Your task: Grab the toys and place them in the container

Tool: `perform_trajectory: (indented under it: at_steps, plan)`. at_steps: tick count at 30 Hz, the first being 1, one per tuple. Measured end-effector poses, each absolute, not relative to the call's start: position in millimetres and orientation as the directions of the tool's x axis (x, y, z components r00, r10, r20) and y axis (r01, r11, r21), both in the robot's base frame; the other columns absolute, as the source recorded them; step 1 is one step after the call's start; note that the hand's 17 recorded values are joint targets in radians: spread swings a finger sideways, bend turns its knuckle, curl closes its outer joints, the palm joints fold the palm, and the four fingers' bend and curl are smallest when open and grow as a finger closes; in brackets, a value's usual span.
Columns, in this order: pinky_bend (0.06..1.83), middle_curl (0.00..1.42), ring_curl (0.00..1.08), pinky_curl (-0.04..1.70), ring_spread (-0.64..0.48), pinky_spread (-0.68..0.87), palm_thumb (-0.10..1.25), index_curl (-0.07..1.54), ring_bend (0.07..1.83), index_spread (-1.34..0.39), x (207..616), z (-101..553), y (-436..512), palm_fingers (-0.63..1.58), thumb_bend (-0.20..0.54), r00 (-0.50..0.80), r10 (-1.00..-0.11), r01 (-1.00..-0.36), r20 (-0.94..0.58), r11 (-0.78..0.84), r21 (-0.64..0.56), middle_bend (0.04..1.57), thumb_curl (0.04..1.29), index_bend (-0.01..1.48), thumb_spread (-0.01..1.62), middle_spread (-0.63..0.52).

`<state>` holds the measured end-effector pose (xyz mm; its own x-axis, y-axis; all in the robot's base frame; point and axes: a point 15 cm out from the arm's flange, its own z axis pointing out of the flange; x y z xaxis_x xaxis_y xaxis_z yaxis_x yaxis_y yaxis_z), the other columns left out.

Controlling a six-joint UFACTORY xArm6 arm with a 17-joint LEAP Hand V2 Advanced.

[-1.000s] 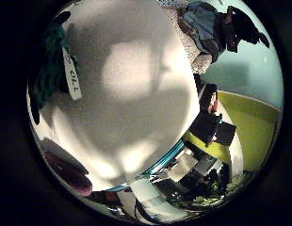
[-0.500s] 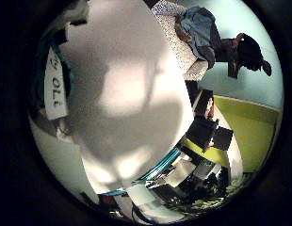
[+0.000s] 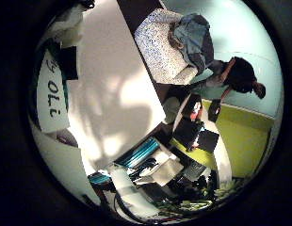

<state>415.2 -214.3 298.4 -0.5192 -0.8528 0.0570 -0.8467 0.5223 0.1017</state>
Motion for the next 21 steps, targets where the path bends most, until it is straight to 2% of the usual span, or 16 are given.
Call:
perform_trajectory:
  at_steps: [6,10,21]
  plan:
    - [1.17,0.89,0.82,1.11,-0.25,-0.18,1.03,0.89,1.34,-0.23,406,391,-190,1.06,-0.016,-0.474,-0.879,-0.876,0.05,0.477,0.073,1.32,0.78,1.14,0.8,-0.15]
    - [1.15,0.89,0.83,1.15,-0.25,-0.19,1.02,0.9,1.33,-0.23,395,444,-150,1.06,-0.018,-0.401,-0.916,-0.915,0.035,0.402,0.044,1.32,0.8,1.13,0.8,-0.15]
    - [1.11,0.89,0.85,1.22,-0.26,-0.2,1.01,0.92,1.31,-0.24,378,505,-22,1.07,-0.016,-0.147,-0.989,-0.987,0.014,0.146,-0.069,1.31,0.82,1.11,0.83,-0.15]
